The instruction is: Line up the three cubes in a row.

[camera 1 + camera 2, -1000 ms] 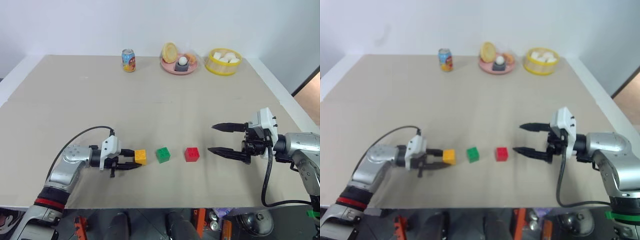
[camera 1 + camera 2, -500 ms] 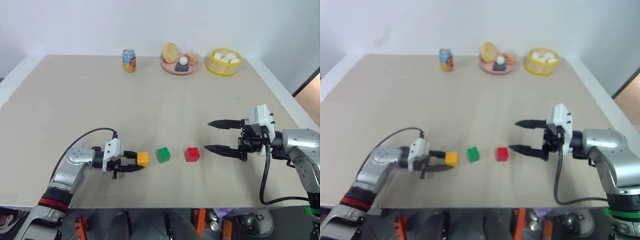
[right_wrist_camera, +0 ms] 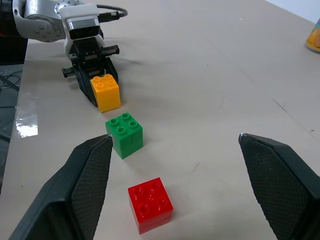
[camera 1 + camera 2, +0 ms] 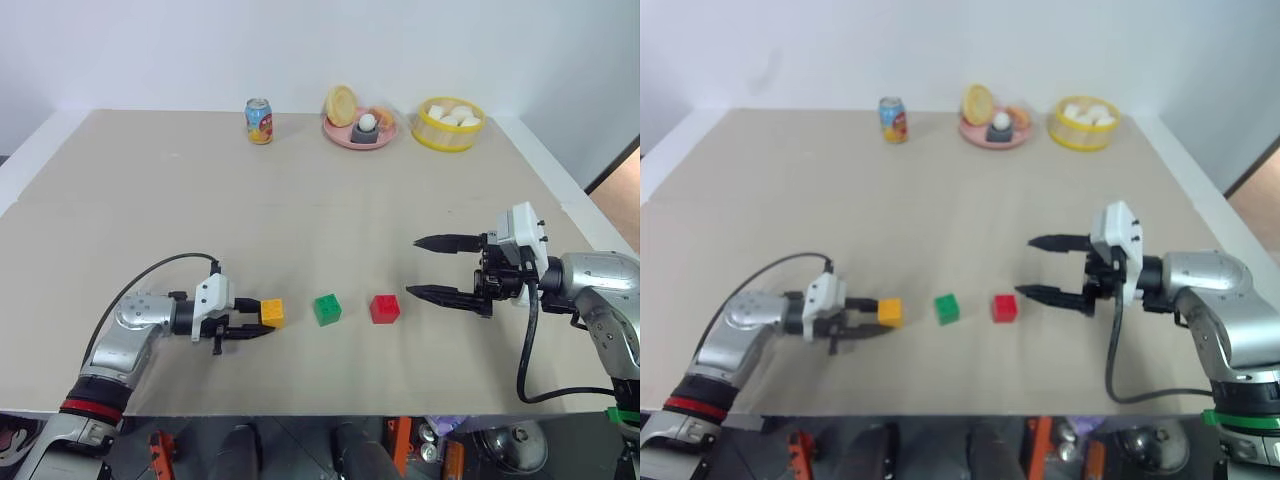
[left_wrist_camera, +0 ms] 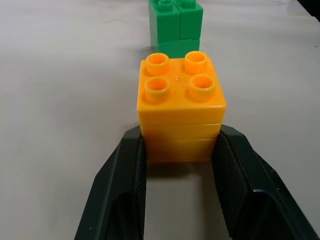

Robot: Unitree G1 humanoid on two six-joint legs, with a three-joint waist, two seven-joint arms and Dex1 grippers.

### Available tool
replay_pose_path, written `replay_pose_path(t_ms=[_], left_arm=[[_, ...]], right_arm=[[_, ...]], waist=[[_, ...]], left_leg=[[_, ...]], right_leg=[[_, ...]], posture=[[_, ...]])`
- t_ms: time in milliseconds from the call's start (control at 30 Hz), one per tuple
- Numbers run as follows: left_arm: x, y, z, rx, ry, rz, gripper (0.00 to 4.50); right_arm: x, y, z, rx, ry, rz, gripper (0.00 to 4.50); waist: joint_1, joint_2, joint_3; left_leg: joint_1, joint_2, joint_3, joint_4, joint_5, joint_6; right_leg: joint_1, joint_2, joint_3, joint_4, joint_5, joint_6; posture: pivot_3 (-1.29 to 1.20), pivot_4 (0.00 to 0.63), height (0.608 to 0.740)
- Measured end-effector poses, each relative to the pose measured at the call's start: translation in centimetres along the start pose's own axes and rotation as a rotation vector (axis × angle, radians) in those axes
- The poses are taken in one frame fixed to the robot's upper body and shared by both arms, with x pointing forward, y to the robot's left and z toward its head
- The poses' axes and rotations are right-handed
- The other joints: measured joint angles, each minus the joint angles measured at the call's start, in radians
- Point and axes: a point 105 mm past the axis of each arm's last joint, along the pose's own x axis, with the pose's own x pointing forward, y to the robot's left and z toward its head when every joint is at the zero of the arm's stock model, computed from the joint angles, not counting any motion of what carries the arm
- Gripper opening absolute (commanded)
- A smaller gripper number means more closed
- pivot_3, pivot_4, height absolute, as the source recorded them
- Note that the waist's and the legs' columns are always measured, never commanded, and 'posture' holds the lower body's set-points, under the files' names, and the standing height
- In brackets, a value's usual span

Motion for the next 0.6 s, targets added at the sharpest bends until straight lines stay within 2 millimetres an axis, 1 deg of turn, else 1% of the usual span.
replay_pose_path(t_ms=[300, 600], left_arm=[[-0.47, -0.18, -0.11, -0.021, 0.002, 0.003, 1.28], [-0.56, -0.14, -0.21, 0.001, 0.004, -0.021, 1.28]], right_arm=[[0.35, -0.10, -0.22, 0.010, 0.001, 0.009, 4.17], [0.35, -0.11, -0.23, 0.010, 0.001, 0.008, 4.17]], waist=[[0.001, 0.000, 0.000], [0.002, 0.000, 0.000]], left_leg=[[0.000, 0.000, 0.000, 0.000, 0.000, 0.000], [0.000, 0.000, 0.000, 0.000, 0.000, 0.000]], right_leg=[[0.000, 0.000, 0.000, 0.000, 0.000, 0.000], [0.000, 0.000, 0.000, 0.000, 0.000, 0.000]], posture=[[0.00, 0.150, 0.740], [0.00, 0.150, 0.740]])
